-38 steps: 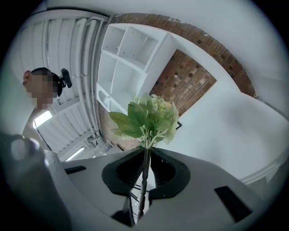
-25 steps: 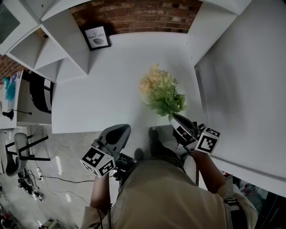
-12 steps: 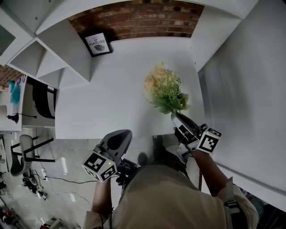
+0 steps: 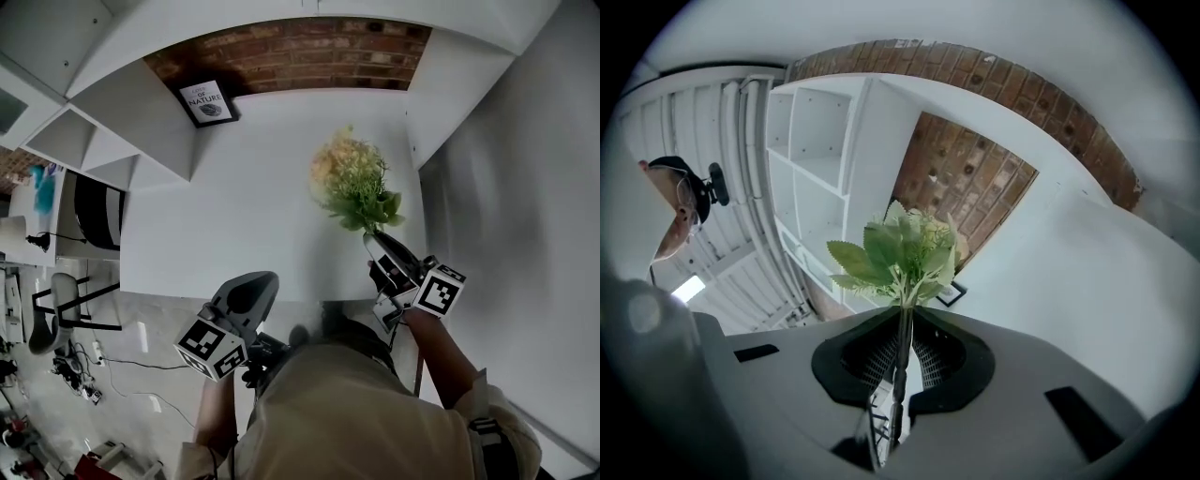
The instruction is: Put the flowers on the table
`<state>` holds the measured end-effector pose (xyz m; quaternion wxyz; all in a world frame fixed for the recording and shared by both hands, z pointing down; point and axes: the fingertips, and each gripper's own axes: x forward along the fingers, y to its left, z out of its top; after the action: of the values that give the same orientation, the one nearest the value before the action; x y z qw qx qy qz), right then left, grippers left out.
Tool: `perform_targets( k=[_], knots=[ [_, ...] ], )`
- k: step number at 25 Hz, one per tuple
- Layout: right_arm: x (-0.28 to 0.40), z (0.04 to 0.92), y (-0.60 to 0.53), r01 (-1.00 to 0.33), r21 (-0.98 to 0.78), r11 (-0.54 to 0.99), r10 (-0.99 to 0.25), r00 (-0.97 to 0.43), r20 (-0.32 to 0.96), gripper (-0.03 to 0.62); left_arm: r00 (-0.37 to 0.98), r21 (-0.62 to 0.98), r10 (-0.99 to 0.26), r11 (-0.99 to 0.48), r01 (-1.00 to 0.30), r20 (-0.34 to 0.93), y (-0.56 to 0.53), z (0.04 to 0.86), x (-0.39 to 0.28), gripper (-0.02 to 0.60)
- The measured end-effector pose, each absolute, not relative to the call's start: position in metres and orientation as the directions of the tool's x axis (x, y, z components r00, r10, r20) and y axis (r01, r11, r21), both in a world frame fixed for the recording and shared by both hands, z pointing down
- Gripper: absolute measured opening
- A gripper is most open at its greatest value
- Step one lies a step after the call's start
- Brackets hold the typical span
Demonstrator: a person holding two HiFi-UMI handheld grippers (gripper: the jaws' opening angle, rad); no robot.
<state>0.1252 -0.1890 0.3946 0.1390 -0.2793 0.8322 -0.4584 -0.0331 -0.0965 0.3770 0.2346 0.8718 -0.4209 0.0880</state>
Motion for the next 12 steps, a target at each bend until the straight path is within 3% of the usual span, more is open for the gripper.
perform_targets(
  k=[12],
  knots=[
    [0.140,0.426,-0.236,-0.344,-0.866,0.364,-0.586,-0.807,0.074,0.048,0.577,0.315,-0.718,-0.485,-0.816,0.390,-0.121,0.372,-0.018,0.014]
  ],
)
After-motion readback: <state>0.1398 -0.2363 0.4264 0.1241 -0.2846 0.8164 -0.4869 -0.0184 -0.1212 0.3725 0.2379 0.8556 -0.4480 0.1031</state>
